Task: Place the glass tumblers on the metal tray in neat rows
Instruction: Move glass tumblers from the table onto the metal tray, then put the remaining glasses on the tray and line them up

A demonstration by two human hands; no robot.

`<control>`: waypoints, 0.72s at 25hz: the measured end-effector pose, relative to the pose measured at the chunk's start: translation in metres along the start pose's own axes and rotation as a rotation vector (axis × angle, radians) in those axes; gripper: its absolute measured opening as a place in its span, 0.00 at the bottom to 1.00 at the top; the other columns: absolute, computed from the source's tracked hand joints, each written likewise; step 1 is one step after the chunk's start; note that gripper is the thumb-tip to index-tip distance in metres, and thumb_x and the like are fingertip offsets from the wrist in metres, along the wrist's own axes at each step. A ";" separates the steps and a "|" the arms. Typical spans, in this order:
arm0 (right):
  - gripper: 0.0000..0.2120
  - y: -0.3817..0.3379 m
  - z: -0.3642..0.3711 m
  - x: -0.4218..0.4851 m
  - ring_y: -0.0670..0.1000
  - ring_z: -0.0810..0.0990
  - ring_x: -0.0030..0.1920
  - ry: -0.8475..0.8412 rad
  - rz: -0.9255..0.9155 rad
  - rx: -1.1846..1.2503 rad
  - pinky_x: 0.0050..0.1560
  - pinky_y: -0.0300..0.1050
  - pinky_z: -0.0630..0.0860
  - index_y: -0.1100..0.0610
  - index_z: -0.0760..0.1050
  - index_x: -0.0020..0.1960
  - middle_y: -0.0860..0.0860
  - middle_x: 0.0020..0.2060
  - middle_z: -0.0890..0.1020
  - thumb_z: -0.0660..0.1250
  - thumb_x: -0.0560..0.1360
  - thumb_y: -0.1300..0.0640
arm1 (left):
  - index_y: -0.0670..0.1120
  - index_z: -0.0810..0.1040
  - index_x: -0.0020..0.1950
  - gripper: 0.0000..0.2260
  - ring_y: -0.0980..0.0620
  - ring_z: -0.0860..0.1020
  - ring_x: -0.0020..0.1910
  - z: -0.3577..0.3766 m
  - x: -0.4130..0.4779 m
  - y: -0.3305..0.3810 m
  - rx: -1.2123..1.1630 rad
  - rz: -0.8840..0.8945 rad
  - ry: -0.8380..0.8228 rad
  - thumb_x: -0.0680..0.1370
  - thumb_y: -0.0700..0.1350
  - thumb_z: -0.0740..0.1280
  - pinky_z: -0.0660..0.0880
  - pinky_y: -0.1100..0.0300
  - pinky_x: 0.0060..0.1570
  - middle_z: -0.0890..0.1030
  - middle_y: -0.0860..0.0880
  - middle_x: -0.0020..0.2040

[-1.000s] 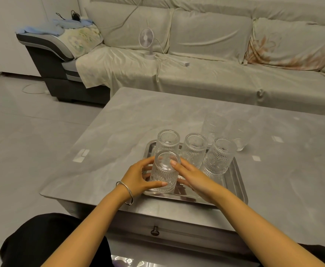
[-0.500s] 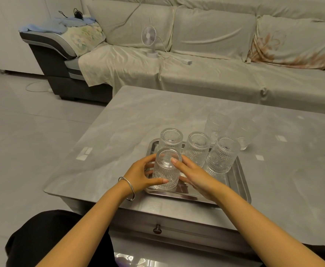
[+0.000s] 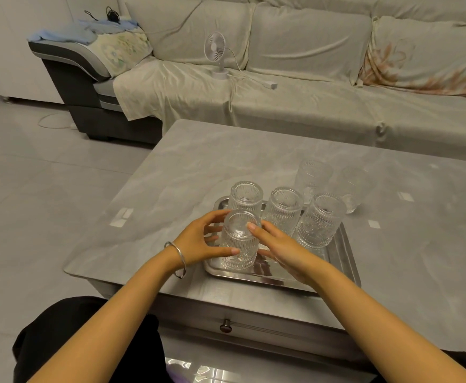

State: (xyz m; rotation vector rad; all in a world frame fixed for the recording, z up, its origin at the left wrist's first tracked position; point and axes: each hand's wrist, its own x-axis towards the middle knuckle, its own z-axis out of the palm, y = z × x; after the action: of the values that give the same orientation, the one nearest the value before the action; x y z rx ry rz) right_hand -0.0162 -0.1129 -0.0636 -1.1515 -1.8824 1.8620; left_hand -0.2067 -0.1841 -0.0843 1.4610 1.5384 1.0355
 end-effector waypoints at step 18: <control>0.14 -0.030 -0.218 0.030 0.46 0.72 0.60 0.563 -0.184 -0.293 0.57 0.40 0.66 0.50 0.78 0.56 0.47 0.57 0.77 0.72 0.71 0.55 | 0.49 0.65 0.68 0.30 0.46 0.74 0.61 0.051 0.206 0.095 0.178 0.034 0.018 0.69 0.54 0.71 0.73 0.58 0.52 0.70 0.46 0.68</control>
State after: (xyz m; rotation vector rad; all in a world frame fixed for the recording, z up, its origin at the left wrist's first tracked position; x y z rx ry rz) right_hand 0.1000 0.0701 -0.0139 -1.3565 -1.8701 1.0396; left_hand -0.1344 0.0261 -0.0149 1.6071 1.6591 0.9534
